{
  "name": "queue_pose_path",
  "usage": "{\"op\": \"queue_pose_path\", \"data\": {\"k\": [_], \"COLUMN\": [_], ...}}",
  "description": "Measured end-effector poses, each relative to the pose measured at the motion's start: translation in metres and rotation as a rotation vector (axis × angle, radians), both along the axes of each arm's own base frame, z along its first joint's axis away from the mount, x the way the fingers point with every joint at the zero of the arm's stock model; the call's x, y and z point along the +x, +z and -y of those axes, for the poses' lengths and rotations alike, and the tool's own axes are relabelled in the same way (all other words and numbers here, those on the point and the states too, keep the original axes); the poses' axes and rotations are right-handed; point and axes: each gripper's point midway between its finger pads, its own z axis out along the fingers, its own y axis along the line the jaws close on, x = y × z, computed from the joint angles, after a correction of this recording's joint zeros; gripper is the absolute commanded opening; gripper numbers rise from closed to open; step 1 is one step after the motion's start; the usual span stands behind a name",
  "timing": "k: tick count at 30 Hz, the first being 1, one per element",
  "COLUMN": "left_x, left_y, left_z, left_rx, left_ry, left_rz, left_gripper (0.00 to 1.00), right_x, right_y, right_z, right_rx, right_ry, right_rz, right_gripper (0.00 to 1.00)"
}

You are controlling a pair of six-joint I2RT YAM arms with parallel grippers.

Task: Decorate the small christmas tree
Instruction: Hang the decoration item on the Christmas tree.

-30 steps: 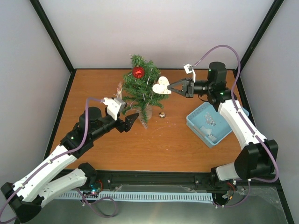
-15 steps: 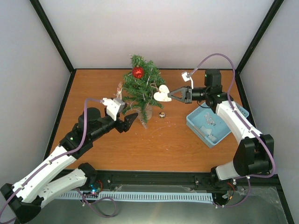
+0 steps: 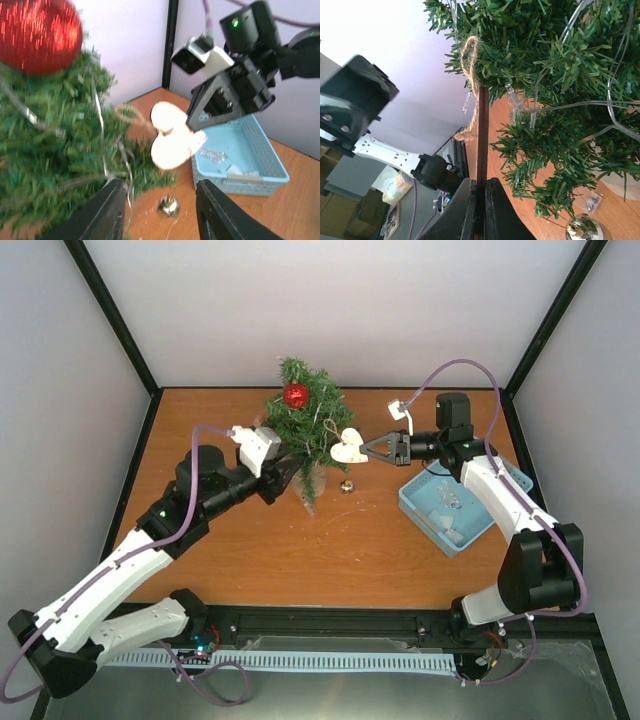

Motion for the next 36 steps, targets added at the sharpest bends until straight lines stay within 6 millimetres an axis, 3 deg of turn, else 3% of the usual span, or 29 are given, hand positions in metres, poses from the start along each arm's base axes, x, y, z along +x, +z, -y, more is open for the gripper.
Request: {"op": "queue_pose_path", "data": {"k": [5,10,19,27,36], "left_x": [0.015,0.027,0.034,0.033,0.051], "left_y": [0.034,0.047,0.051,0.048,0.05], "left_z": [0.016,0.025,0.039,0.053,0.069], "left_rx": [-0.032,-0.036,-0.041,-0.019,0.026], "left_ry": [-0.018,-0.016,-0.048,-0.123,-0.136], "left_rz": [0.051,0.073,0.082,0.102,0.127], "left_gripper": [0.32,0.24,0.17,0.16,0.09], "right_x": [0.003,0.01,0.015,0.017,0.02], "right_y": [-0.005,-0.017,-0.023,-0.015,-0.007], "right_z": [0.0,0.0,-0.001,-0.002,-0.002], "right_rx": [-0.003,-0.007,-0.004,0.006,0.015], "right_ry": [-0.001,-0.004,0.007,0.011,0.01], "right_rz": [-0.012,-0.045,-0.067,-0.041,-0.024], "right_gripper": [0.03,0.03,0.03,0.03,0.03]}}
